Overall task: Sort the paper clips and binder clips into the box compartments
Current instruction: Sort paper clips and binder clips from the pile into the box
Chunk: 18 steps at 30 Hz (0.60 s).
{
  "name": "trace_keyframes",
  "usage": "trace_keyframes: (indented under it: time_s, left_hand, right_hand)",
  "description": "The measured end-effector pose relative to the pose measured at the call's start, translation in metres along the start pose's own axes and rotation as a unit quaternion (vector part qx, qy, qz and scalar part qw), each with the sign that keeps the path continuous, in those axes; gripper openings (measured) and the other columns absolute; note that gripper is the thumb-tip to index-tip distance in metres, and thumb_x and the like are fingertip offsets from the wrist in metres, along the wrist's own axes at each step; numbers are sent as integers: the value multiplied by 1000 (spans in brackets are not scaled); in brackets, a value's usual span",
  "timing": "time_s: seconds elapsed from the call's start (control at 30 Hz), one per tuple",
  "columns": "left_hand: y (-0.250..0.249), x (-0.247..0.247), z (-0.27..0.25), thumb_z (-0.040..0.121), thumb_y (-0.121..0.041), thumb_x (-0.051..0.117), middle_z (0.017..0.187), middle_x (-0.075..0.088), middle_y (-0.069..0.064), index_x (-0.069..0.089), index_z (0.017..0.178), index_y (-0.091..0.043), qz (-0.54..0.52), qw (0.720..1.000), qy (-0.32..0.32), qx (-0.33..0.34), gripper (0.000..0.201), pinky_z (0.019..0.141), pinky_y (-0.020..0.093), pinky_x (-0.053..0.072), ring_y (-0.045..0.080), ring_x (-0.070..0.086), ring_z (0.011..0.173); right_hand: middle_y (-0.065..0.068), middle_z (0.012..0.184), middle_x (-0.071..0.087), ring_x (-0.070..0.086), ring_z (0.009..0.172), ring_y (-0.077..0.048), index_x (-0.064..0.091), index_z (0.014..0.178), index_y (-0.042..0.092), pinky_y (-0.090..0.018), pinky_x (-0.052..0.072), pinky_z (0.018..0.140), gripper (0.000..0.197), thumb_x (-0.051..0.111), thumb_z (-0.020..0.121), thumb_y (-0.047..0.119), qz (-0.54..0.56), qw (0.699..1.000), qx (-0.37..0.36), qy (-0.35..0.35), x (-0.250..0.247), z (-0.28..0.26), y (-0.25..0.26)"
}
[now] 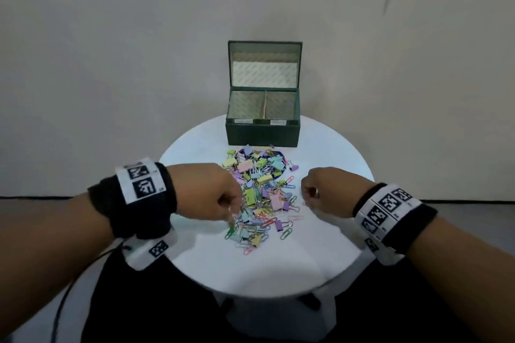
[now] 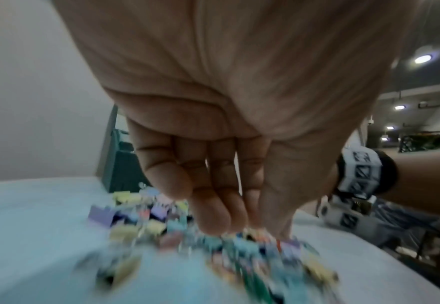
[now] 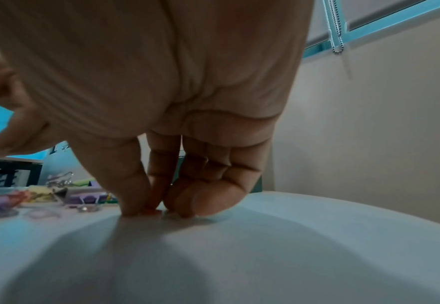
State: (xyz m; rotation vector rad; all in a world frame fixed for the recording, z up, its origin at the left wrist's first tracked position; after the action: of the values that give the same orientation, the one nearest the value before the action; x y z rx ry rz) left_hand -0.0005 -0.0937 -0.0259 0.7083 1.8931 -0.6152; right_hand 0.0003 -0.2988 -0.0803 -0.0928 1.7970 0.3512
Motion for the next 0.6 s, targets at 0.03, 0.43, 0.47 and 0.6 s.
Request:
trace_keyframes:
  time_s: [0.03, 0.43, 0.47, 0.6]
  left_hand:
    - [-1, 13, -6, 87, -44, 65, 85, 63, -17, 68, 100, -35, 15, 1000, 10, -1, 15, 69, 19, 45, 0, 55, 73]
    - [22, 44, 6, 87, -42, 64, 89, 64, -18, 63, 103, -36, -29, 993, -85, -80, 18, 79, 30, 52, 6, 60, 84]
    - [24, 44, 7, 87, -40, 65, 89, 65, -17, 63, 103, -36, -43, 992, -85, -81, 17, 78, 30, 52, 6, 60, 83]
    - [27, 46, 7, 88, -31, 67, 88, 66, -15, 64, 105, -33, -104, 988, -77, -80, 17, 78, 29, 53, 5, 61, 81]
  right_hand:
    - [5, 89, 63, 60, 81, -17, 62, 82, 23, -28, 50, 70, 10, 55, 90, 26, -12, 1000, 0, -6, 1, 0, 2]
    - [11, 69, 58, 46, 57, -3, 47, 74, 28, -21, 41, 59, 27, 49, 84, 3, 188, 980, -33, -47, -14, -22, 24]
    - [12, 69, 54, 42, 59, -3, 47, 75, 26, -20, 38, 61, 27, 45, 86, 1, 192, 981, -33, -25, -13, -23, 27]
    - [4, 78, 52, 41, 72, -16, 43, 78, 20, -30, 37, 66, 17, 45, 95, 23, 102, 994, -9, 33, 1, -25, 34]
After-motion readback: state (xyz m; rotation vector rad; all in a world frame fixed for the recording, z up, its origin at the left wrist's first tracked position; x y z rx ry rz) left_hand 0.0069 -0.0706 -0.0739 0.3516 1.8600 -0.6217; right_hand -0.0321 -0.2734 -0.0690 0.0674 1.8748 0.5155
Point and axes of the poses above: each hand's wrist, its own z-axis towards the middle knuckle, its own x-axis out of the palm, y = z × x, the point moved 7 cm from there along z, towards the middle knuckle
